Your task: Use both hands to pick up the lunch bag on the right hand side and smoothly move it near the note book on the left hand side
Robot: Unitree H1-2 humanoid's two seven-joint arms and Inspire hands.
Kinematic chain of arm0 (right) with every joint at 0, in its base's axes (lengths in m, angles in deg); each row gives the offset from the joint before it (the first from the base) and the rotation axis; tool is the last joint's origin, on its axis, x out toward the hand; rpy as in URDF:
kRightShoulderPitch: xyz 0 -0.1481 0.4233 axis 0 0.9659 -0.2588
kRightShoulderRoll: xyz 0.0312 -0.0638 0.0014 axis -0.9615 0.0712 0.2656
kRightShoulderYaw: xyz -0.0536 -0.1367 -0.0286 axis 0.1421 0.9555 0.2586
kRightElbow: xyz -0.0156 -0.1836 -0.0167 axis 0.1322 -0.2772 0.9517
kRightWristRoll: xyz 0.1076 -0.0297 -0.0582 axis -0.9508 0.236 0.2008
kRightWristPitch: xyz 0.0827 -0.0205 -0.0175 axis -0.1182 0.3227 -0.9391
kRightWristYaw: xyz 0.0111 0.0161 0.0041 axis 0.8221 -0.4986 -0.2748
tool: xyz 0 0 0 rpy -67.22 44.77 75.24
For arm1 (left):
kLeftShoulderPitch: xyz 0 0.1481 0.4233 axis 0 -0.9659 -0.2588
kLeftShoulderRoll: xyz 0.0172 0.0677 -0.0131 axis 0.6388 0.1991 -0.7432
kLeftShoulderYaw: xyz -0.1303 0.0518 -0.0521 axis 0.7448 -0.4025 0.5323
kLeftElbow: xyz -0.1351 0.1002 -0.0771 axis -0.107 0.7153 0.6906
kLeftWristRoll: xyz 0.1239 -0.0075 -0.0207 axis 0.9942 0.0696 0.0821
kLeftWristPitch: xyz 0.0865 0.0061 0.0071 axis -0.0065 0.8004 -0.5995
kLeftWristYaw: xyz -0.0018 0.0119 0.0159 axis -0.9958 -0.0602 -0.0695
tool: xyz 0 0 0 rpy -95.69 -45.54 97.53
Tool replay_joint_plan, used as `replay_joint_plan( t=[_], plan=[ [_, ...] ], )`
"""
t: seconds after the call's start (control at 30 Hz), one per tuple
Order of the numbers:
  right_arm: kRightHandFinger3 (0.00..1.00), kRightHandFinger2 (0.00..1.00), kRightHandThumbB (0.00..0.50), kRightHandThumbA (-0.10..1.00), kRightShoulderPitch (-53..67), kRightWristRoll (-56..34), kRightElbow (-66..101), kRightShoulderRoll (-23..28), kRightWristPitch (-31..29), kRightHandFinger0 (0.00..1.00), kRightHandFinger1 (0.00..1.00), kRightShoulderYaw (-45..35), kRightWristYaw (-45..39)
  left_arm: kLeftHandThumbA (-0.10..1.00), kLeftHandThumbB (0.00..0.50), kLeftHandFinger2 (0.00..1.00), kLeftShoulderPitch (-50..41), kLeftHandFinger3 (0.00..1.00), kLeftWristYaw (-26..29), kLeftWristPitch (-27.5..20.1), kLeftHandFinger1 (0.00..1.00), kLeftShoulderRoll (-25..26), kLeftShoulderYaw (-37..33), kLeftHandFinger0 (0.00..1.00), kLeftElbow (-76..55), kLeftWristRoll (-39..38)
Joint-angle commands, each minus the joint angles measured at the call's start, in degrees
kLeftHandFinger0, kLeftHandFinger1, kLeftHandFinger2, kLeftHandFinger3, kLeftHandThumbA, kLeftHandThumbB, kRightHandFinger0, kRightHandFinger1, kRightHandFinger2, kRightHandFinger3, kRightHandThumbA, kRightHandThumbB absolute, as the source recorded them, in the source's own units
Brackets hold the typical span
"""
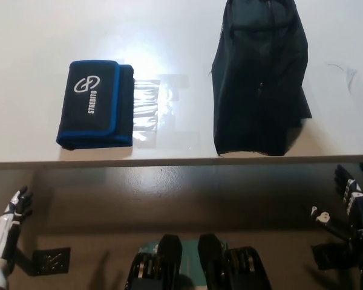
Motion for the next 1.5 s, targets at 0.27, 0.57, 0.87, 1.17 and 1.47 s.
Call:
replay_joint_plan(
  t=[0.27,0.57,0.87,1.17,1.47],
  plan=[
    [1.0,1.0,0.197,0.96,3.39,-4.01,13.51,2.79,-2.83,1.0,1.0,-0.52,-4.33,1.0,0.307,1.0,0.05,1.0,4.54,-6.88,1.0,5.47,-1.03,1.0,-5.36,4.71],
    [1.0,1.0,0.187,0.98,6.3,-2.1,19.47,2.92,-1.22,1.0,1.0,0.19,-4.63,1.0,0.351,1.0,-3.4,1.0,1.04,-6.88,1.0,5.36,-0.25,1.0,-11.22,1.28],
    [1.0,1.0,0.157,0.95,7.38,-3.9,24.26,2.83,-1.73,1.0,1.0,-0.69,-4.63,1.0,0.326,1.0,-6.33,1.0,-1.38,-6.88,1.0,3.72,0.55,1.0,-26.83,-2.7],
    [1.0,1.0,0.162,0.97,5.43,-4.32,27.89,3.0,-0.5,1.0,1.0,-2.23,-3.67,1.0,0.354,1.0,-2.12,1.0,-2.8,-5.44,1.0,2.79,-0.8,1.0,-36.06,-3.99],
    [1.0,1.0,0.189,0.99,3.35,-5.1,29.51,3.18,1.24,1.0,1.0,-3.04,-3.79,1.0,0.372,1.0,5.86,1.0,-4.31,0.62,1.0,1.61,-2.8,1.0,-39.05,-3.94]
  ],
)
